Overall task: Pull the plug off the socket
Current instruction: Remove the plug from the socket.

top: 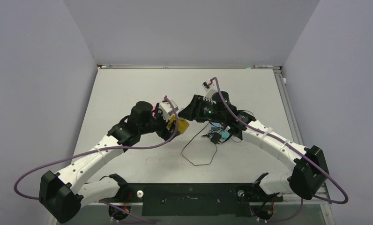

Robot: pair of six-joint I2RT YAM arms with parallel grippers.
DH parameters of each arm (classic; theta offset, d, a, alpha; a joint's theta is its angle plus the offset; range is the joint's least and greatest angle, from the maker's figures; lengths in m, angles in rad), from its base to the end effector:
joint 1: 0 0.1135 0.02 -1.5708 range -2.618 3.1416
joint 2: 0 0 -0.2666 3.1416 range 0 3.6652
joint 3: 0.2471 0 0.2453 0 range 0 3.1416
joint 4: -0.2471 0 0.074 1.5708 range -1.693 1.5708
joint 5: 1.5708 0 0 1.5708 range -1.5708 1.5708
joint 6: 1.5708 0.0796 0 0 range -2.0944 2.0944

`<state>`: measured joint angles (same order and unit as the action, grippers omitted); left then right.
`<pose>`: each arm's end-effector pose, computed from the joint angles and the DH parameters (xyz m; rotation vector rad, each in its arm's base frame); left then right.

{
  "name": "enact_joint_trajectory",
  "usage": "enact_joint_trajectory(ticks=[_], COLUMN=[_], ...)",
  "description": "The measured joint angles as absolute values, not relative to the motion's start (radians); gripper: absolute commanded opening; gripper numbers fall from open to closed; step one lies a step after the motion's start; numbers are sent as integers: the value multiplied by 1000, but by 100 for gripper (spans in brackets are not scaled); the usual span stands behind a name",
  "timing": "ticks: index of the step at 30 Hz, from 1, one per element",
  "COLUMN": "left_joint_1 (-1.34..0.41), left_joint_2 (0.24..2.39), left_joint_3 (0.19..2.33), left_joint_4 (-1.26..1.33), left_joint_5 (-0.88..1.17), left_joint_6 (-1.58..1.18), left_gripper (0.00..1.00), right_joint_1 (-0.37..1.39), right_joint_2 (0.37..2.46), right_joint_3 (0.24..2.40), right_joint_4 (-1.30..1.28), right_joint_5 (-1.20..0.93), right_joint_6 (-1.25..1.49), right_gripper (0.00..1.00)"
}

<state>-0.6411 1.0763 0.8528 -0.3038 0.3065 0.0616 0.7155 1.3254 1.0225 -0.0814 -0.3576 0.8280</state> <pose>0.2006 -0.1797 0.2785 0.9122 1.9381 -0.6663 0.2367 0.2427 0.3027 -0.1423 2.1866 1.3045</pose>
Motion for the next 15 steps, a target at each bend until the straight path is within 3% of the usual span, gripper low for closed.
enact_joint_trajectory(ticks=[6, 15], left_joint_1=[-641, -641], left_joint_2=[1077, 1077], left_joint_3=[853, 853], left_joint_4=[-307, -318], left_joint_5=[305, 311], left_joint_6=[62, 61], left_gripper=[0, 0], right_joint_1=[733, 872], right_joint_2=[1325, 1325], right_joint_3=[1024, 1116], right_joint_4=[-88, -218], right_joint_5=[-324, -61], right_joint_6=[824, 751], right_gripper=[5, 5])
